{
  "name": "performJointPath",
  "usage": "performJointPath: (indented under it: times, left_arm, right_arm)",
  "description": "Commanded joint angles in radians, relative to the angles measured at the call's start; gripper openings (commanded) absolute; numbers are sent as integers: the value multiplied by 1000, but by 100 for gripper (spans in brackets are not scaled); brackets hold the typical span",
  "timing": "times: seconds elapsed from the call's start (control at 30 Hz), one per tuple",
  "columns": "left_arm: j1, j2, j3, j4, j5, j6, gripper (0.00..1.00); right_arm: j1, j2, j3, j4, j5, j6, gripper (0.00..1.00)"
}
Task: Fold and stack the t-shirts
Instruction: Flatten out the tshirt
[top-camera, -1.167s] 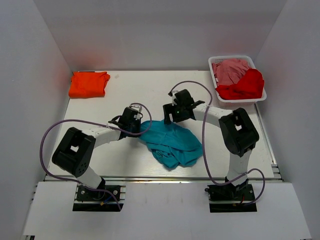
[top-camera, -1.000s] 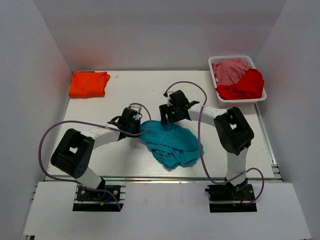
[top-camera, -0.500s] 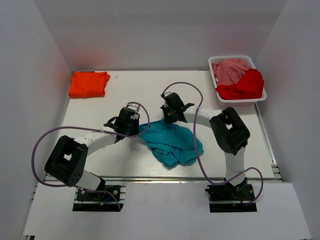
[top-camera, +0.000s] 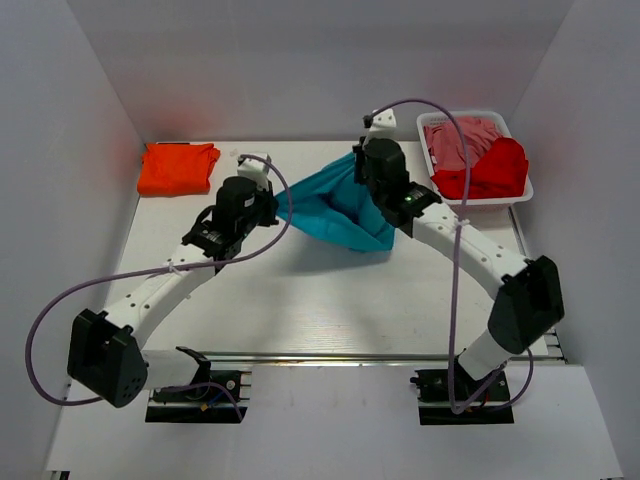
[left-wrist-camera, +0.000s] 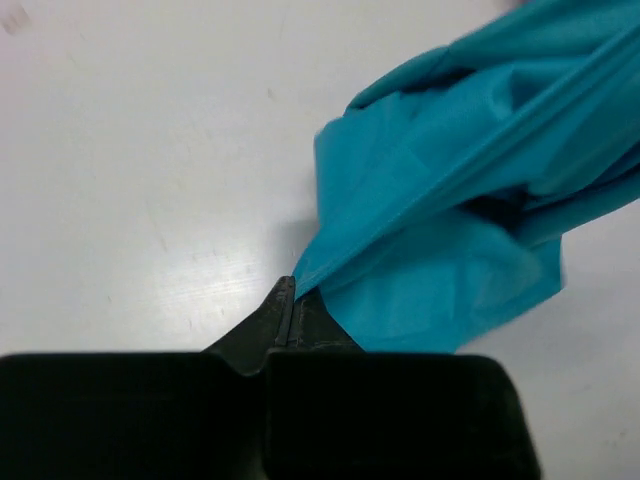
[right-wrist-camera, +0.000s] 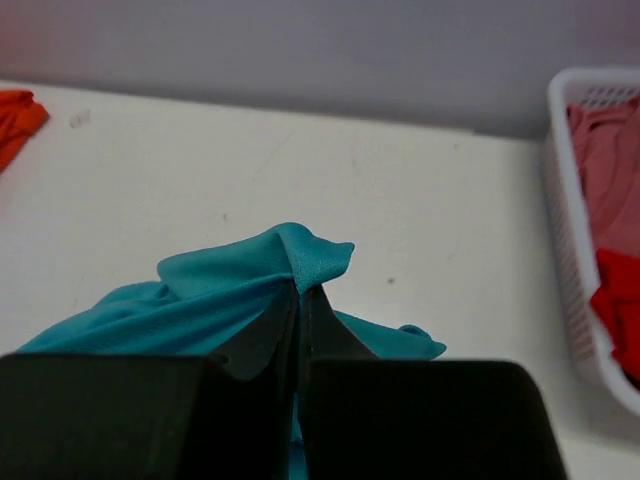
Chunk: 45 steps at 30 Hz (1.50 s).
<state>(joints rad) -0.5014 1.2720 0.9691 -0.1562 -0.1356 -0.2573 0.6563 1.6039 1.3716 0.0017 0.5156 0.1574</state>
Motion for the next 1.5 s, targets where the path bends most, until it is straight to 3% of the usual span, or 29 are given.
performJointPath:
  times: [0.0, 0.17, 0.47, 0.7, 0.8, 0.97, 1.13, 1.23, 1.27, 1.33, 1.37, 1.47]
  left_arm:
    - [1, -82, 107, -32, -128, 62, 0]
    - [1, -121, 271, -23, -186, 170, 0]
    - [1, -140, 512, -52, -412, 308, 0]
    - [1, -183, 655, -88, -302, 348, 0]
    - [1, -195, 655, -97, -274, 337, 0]
    - [20, -169, 517, -88, -274, 270, 0]
    - [20, -31, 406, -95, -424, 170, 0]
    - [30, 13, 284, -111, -486, 106, 0]
    - [55, 64, 191, -123, -515, -4, 0]
    - [64, 78, 151, -149, -530, -82, 0]
    - [81, 107, 116, -189, -530, -111, 0]
    - [124, 144, 67, -284, -550, -232, 0]
  right_arm:
    - [-24, -79, 38, 90, 101, -137, 0]
    - [-24, -240, 73, 113, -27, -310, 0]
    - [-26, -446, 141, 124, -126, -441, 0]
    - [-26, -577, 213, 49, -329, -463, 0]
    - [-24, -598, 175, 49, -333, -467, 0]
    - [-24, -573, 80, 83, -241, -453, 0]
    - [-23, -486, 28, 75, -213, -417, 0]
    - [-23, -421, -44, 46, -434, -343, 1]
    - [-24, -324, -146, 82, -673, -229, 8]
    - [-20, -293, -155, 81, -777, -202, 8]
    - [-18, -178, -154, 90, -921, -99, 8]
    - [-17, 41, -79, 80, -1094, -12, 7]
